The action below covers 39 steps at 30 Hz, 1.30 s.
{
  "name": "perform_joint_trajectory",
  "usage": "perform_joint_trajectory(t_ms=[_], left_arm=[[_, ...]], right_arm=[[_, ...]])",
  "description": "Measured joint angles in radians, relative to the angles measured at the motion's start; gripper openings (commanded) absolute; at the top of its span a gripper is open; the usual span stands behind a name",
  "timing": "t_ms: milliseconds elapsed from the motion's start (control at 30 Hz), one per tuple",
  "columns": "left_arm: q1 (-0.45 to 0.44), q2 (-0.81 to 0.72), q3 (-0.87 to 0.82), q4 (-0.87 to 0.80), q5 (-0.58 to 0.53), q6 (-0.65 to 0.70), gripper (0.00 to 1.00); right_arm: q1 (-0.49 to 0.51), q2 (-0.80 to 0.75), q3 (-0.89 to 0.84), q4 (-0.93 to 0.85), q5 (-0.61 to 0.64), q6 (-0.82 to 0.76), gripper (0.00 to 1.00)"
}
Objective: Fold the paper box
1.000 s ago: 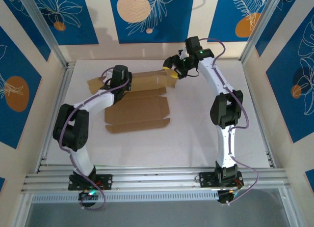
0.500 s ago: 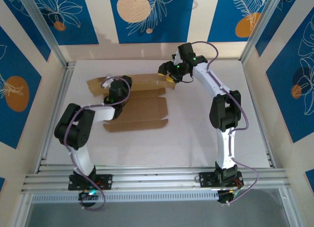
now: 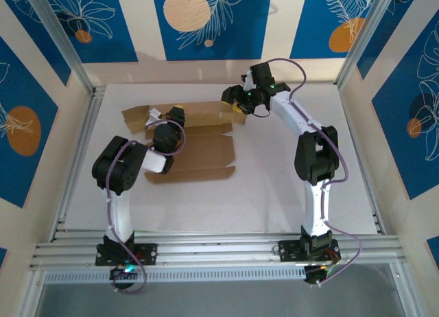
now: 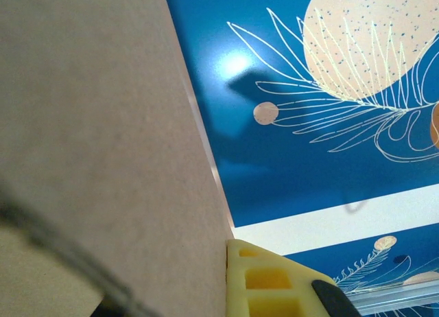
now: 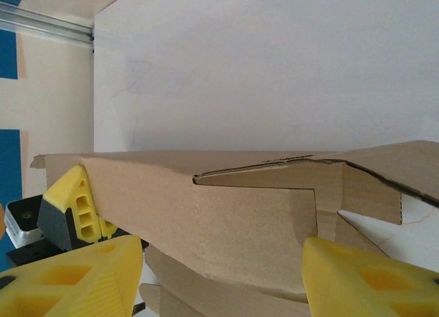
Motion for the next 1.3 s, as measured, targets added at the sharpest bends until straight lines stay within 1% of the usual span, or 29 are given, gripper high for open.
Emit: perform_joint_trajectory(t_ms=[133,300,633,767,900,1133,1300], left_arm=[[0.000,0.002,0.000,0.005,0.001,-0.010,0.00],[0.000,0.008,0.000,0.017,0.001,-0.018,0.00],[0.000,0.008,0.000,0.015,0.001,-0.027,0.00],[0.000,0.008,0.000,0.014,0.001,-0.034,0.00],[0.000,0.008,0.000,0.013,0.002,-0.034,0.00],[-0.001,0.005,0.000,0.009,0.001,-0.036,0.00],[-0.001,0.005,0.000,0.007,0.001,-0.037,0.00]], right_arm=[[0.000,0.001,0.031,-0.013,-0.004,-0.027,0.66],[0.000,0.011,0.050,-0.007,-0.053,-0.037,0.66],[0.002,0.135,0.130,-0.009,-0.130,-0.035,0.67],[0.007,0.146,0.128,0.010,-0.184,-0.005,0.66],[0.008,0.146,0.064,0.151,-0.280,0.094,0.62],[0.006,0.146,-0.084,0.479,-0.415,0.342,0.47],[0.001,0.152,-0.175,0.708,-0.468,0.503,0.33]])
